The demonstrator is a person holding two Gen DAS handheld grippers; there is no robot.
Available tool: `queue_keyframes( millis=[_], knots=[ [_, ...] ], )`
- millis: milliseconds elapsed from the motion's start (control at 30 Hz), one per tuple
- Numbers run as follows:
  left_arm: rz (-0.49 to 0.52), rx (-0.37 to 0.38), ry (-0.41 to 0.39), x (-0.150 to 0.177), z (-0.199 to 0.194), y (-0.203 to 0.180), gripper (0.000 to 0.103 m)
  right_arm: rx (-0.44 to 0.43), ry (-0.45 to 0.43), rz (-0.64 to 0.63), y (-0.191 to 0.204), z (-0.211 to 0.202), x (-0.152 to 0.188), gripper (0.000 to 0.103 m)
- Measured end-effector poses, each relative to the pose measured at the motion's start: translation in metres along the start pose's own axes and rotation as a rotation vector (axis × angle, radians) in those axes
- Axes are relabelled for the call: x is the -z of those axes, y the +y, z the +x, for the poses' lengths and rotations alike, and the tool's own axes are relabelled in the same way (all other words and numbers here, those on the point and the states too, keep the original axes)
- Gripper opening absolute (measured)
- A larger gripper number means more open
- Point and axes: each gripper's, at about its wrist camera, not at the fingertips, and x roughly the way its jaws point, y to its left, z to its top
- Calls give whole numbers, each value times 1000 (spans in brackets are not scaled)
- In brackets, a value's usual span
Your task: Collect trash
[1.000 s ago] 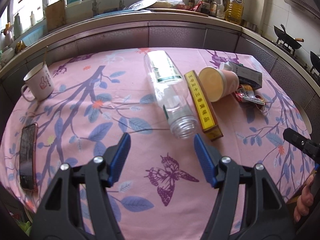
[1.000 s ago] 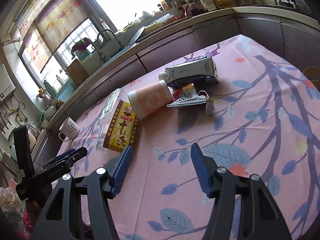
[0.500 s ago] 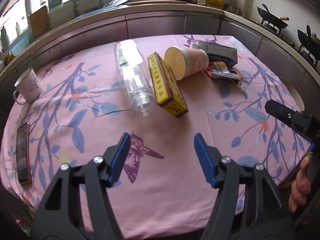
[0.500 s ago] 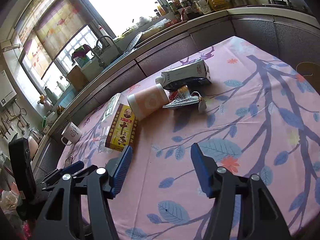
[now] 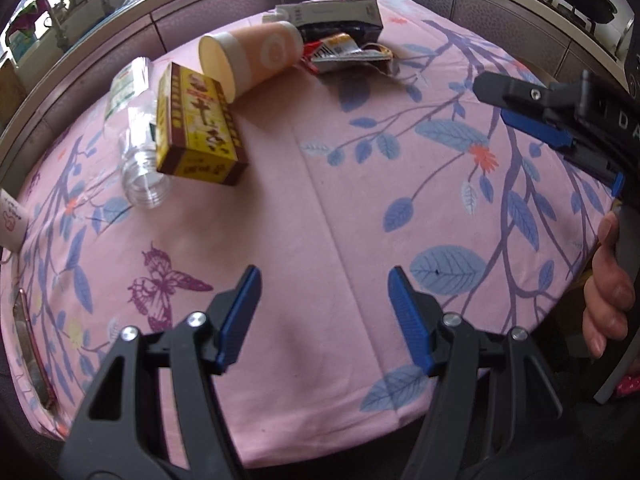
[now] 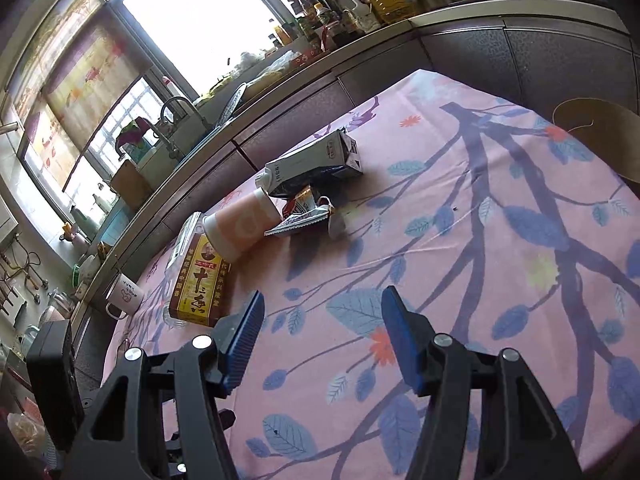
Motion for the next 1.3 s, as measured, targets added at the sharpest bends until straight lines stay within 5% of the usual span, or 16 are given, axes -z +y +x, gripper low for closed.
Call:
queue_keyframes(
  millis=[1300],
  knots=[
    [46,-8,30,-1,13,-4,63,-5,44,-23,-1,17,-1,58]
  ],
)
